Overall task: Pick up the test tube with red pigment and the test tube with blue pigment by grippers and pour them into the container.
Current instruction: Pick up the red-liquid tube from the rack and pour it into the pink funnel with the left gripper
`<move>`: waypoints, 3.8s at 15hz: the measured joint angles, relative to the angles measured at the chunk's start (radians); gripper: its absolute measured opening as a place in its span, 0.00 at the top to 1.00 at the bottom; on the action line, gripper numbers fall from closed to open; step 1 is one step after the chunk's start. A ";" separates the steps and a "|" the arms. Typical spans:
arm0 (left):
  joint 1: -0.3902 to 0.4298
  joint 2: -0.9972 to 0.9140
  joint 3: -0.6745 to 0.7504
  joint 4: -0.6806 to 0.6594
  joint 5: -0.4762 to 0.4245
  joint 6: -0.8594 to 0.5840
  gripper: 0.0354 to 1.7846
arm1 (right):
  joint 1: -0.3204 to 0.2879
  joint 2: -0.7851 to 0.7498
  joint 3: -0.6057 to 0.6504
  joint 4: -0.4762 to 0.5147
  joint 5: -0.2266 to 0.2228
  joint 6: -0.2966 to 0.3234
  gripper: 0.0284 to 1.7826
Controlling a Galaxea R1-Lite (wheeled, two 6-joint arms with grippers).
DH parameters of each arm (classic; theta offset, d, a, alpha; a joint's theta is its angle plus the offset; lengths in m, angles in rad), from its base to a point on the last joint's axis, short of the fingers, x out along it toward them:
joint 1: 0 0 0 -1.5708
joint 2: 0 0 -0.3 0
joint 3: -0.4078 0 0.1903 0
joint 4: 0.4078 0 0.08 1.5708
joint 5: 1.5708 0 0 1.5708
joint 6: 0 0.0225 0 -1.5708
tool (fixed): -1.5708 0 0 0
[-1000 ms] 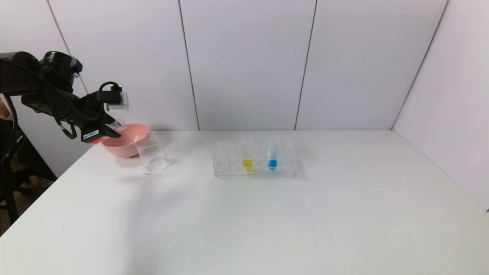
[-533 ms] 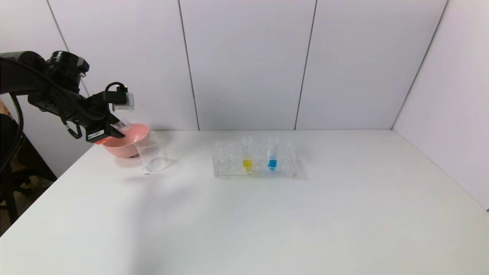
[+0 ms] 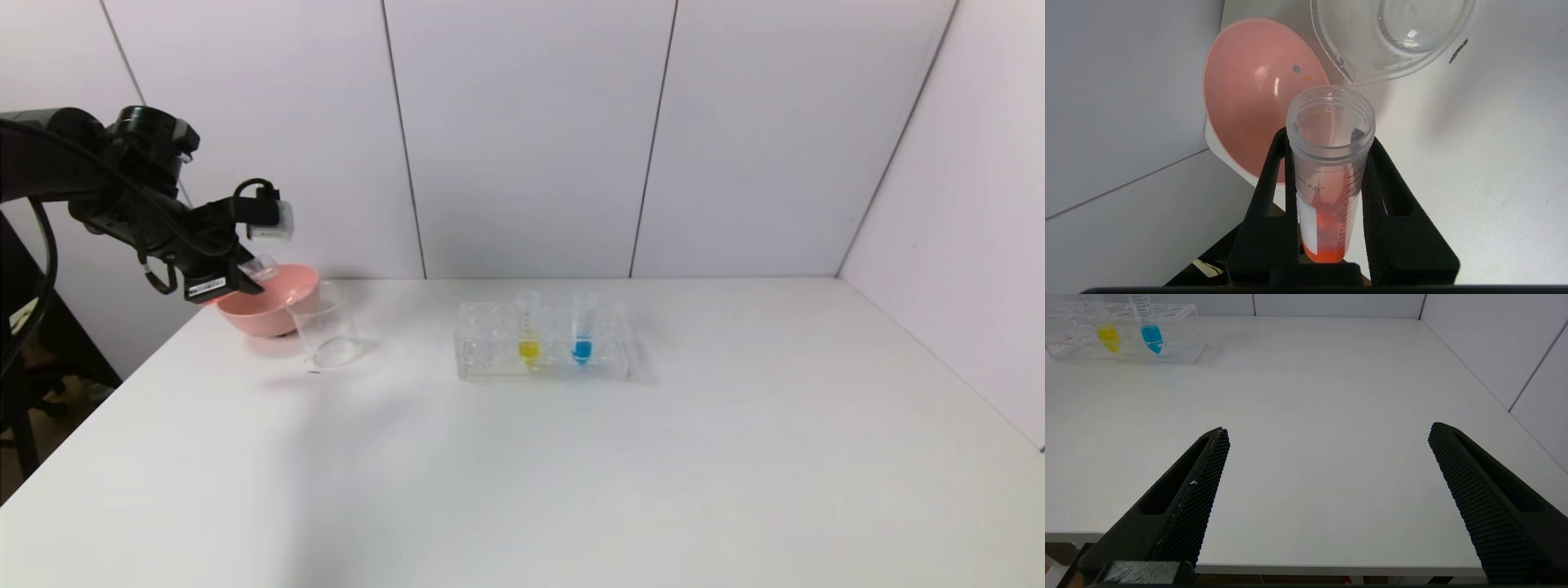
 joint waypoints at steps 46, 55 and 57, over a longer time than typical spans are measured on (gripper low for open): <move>-0.113 0.017 0.003 -0.057 0.279 0.034 0.76 | 0.000 0.000 0.000 0.000 0.000 0.000 0.00; -0.117 0.016 0.002 -0.027 0.276 0.016 0.76 | 0.000 0.000 0.000 0.000 0.000 0.000 0.00; -0.117 0.016 0.002 -0.008 0.274 0.000 0.76 | 0.000 0.000 0.000 0.000 0.000 0.000 0.00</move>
